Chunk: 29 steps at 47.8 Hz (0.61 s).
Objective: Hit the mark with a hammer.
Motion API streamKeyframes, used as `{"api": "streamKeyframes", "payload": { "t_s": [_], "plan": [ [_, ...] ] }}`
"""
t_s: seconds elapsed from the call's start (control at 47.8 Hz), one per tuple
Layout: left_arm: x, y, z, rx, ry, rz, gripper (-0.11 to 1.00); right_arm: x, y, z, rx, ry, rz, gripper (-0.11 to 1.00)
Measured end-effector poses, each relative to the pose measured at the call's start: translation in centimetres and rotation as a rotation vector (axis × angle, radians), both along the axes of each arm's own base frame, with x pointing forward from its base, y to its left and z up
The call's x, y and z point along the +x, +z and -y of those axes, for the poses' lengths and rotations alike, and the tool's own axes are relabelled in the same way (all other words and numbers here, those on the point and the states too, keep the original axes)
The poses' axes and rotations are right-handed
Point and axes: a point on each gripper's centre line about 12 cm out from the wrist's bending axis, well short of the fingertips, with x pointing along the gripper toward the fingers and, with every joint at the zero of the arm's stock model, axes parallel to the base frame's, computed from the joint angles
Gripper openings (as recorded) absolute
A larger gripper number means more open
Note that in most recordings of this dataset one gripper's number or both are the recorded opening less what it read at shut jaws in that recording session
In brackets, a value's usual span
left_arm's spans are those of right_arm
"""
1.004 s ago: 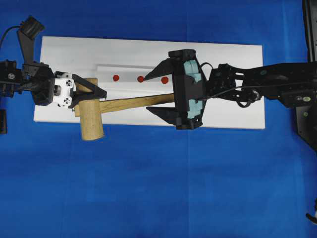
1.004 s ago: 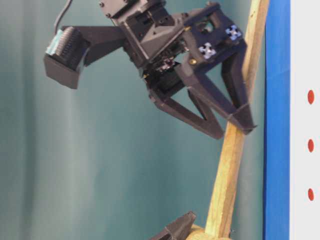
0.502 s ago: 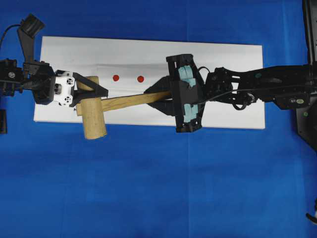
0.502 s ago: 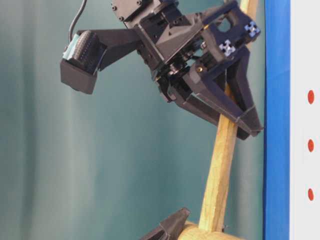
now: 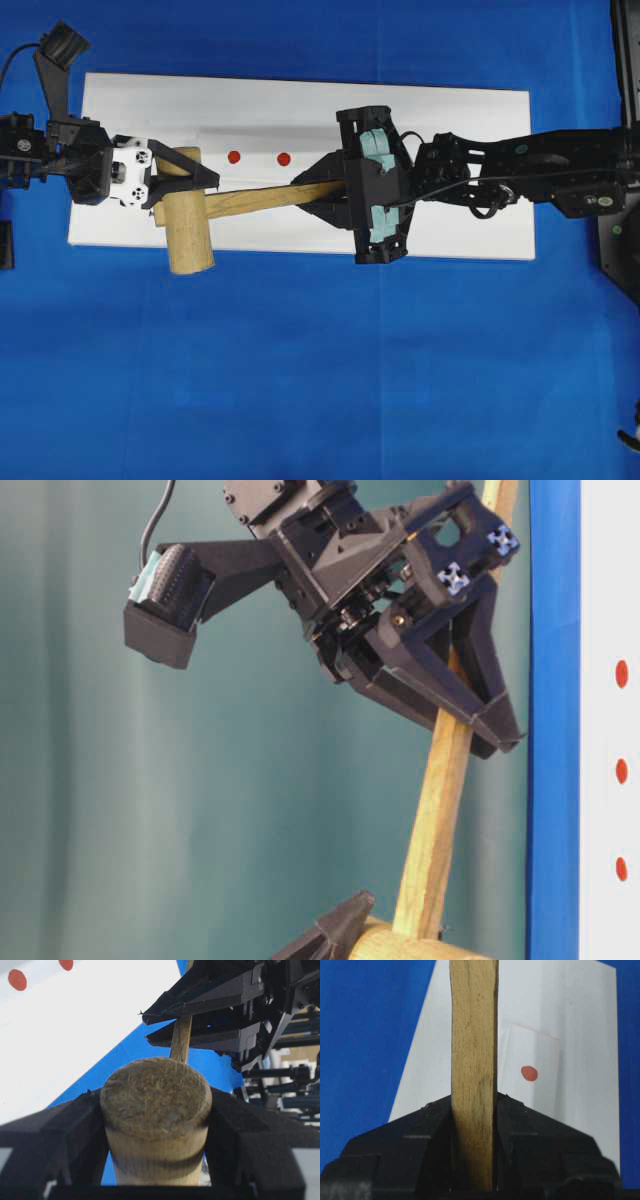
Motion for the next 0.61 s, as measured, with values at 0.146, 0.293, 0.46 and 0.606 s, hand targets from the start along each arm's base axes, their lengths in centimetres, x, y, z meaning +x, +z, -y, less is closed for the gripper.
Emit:
{"api": "streamKeyframes", "payload": {
  "t_s": [0.146, 0.293, 0.46, 0.606],
  "plan": [
    [-0.18, 0.23, -0.25, 0.000, 0.009, 0.002, 0.48, 0.06, 0.01, -0.05, 0.000, 0.001, 0.001, 0.07],
    [-0.25, 0.45, -0.33, 0.009, 0.009, 0.009, 0.86, 0.06, 0.01, -0.05, 0.000, 0.001, 0.001, 0.07],
    [-0.23, 0.51, -0.38, 0.026, 0.004, 0.009, 0.88, 0.01, 0.01, -0.05, 0.006, -0.003, 0.002, 0.07],
    [-0.58, 0.85, -0.44, 0.029, 0.007, 0.020, 0.88, -0.89, 0.28, -0.13, 0.013, -0.005, 0.005, 0.07]
  ]
}}
